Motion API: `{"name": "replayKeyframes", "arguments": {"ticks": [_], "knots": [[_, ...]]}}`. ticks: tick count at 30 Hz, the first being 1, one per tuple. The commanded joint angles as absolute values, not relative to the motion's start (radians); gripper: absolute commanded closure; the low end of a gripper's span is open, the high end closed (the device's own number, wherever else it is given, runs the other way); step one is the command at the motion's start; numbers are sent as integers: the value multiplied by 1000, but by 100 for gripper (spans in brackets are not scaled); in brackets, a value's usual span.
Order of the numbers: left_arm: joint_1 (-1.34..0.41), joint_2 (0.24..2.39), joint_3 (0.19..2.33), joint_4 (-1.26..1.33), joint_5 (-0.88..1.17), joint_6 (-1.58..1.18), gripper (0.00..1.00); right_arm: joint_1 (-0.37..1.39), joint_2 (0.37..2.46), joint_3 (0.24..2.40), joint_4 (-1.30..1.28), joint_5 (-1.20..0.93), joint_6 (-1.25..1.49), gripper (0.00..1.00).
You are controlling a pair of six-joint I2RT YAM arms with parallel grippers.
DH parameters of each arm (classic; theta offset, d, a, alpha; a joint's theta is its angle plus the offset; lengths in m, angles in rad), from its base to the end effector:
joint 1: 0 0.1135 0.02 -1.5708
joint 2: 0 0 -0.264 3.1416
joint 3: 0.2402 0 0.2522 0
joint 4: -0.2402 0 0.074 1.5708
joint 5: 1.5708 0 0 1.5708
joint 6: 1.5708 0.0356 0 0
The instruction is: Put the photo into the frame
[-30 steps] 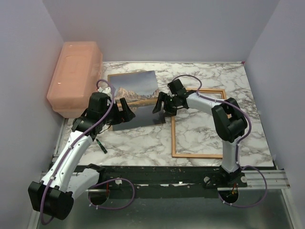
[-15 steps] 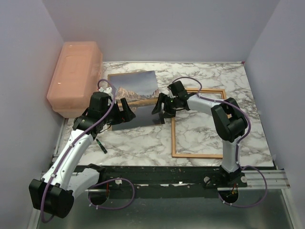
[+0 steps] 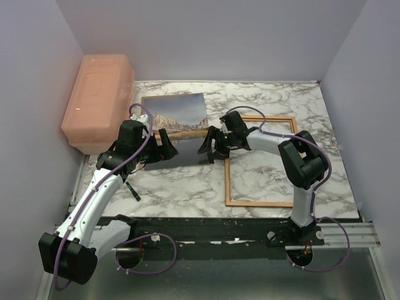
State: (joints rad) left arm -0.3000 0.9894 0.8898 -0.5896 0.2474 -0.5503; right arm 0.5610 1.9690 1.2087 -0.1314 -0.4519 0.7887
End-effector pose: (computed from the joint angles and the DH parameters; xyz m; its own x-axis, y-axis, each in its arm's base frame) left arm 0.1966 -0.0699 0.3005 -0.7621 -0.2950 -0.5764 0.0804 0.8402 -0.5363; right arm 0.3370 0.2301 0.1490 -0.9687 0.1451 -0.2016 -0.0336 0.7277 0.6851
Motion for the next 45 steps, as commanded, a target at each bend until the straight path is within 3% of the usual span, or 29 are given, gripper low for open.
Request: {"name": "replayKeyframes", "arguments": {"ticks": [1, 23, 35, 45], "knots": [[-293, 996, 893, -587, 270, -537, 12, 584, 1999, 1174, -117, -489, 810, 24], [-293, 1014, 881, -587, 263, -525, 12, 616, 2039, 1149, 154, -650, 944, 28], [-293, 1012, 887, -601, 252, -517, 13, 620, 1971, 1129, -46, -479, 883, 28], [-293, 1012, 887, -605, 248, -515, 12, 671, 2001, 1063, 34, -503, 924, 28]]}}
